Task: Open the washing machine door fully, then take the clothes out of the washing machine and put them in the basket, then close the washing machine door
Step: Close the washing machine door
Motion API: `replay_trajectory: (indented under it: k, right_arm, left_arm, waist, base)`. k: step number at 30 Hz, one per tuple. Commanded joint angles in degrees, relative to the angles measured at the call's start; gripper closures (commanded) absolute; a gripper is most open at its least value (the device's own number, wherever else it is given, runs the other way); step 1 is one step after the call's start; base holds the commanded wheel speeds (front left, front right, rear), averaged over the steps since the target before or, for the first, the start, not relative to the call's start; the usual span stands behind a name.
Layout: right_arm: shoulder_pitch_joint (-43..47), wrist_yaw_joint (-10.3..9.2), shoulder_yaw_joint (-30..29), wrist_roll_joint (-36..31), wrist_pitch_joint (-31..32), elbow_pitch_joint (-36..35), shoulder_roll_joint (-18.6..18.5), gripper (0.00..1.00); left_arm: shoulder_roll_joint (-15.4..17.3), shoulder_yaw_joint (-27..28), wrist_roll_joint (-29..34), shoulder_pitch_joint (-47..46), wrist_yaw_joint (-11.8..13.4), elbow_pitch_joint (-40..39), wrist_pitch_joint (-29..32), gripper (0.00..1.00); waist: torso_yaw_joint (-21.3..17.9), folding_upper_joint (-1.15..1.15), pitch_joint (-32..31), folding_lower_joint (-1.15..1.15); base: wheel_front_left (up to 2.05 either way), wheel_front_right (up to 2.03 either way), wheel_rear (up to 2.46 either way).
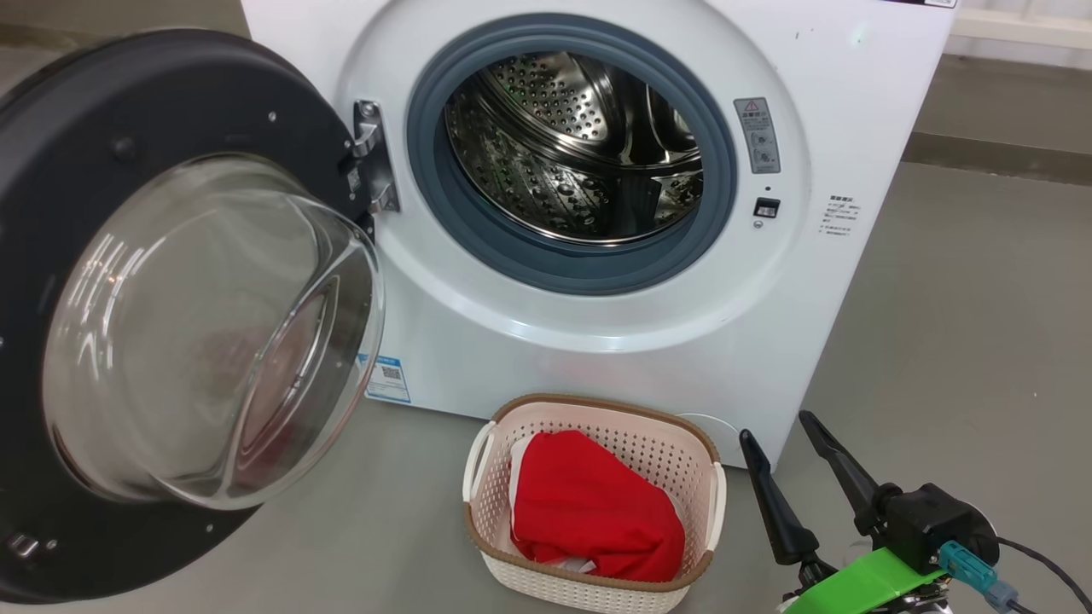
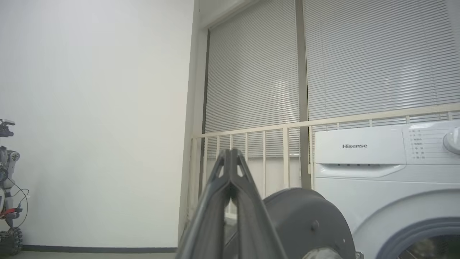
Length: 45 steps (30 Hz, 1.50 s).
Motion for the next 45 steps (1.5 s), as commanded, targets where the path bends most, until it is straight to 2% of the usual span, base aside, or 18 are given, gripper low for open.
replay_trajectory:
  k: [1,5,11,14,17,21,25,31,45]
  right_arm:
    - [-1.02,0.39,1.12,-0.13,-0.37,-1.31,-0.05,0.00]
    - [-0.83,0.39,0.78,-0.87,-0.37,-1.08,-0.05,0.00]
    - [-0.32,0.39,0.75,-1.48,-0.37,-0.89,-0.05,0.00]
    - [-0.43,0.39,0.78,-1.69,-0.37,-0.84,-0.05,0.00]
    - [-0.52,0.39,0.84,-1.65,-0.37,-0.79,-0.05,0.00]
    - [-0.42,0.39,0.88,-1.64,-0.37,-0.75,-0.05,0.00]
    - [-0.29,0.39,0.89,-1.76,-0.37,-0.61,-0.05,0.00]
    - [-0.27,0.39,0.79,-1.85,-0.37,-0.81,-0.05,0.00]
    - [-0.54,0.39,1.61,-1.82,-0.37,-1.18,-0.05,0.00]
  left_arm:
    - [3.39,3.24,-1.59,-4.68,-0.34,0.13,-0.04,1.00]
    - [7.65,7.07,-7.03,-12.62,-1.33,6.74,1.47,1.00]
    - [10.56,10.50,-15.35,-21.29,-2.59,22.79,6.86,1.00]
    - [10.52,13.46,-21.82,-25.61,-2.66,30.50,12.24,1.00]
    - [11.46,15.35,-27.07,-28.73,-2.37,36.70,20.08,1.00]
    - [13.61,14.49,-29.14,-30.56,-1.96,42.12,28.80,1.00]
    - [14.43,14.27,-30.34,-31.18,-1.54,44.90,33.18,1.00]
    - [12.66,15.48,-34.99,-30.92,-2.32,47.51,40.90,1.00]
    - [9.58,16.30,-39.73,-26.17,-5.58,43.99,48.50,1.00]
  waist:
    - [-0.26,0.00,0.03,0.00]
    - [-0.69,0.00,0.16,0.00]
    - [-0.91,0.00,0.36,0.00]
    - [-1.14,0.00,0.56,0.00]
    - [-1.48,0.00,0.54,0.00]
    - [-1.65,0.00,0.61,0.00]
    - [-1.76,0.00,0.46,0.00]
    - [-1.72,0.00,0.39,0.00]
    - [-2.01,0.00,0.86,0.00]
  base:
    - [0.00,0.00,0.00]
    - [0.00,0.00,0.00]
    - [0.00,0.00,0.00]
    - [0.00,0.00,0.00]
    - [0.00,0.00,0.00]
    - [0.00,0.00,0.00]
    - [0.00,0.00,0.00]
    - [0.00,0.00,0.00]
    - [0.00,0.00,0.00]
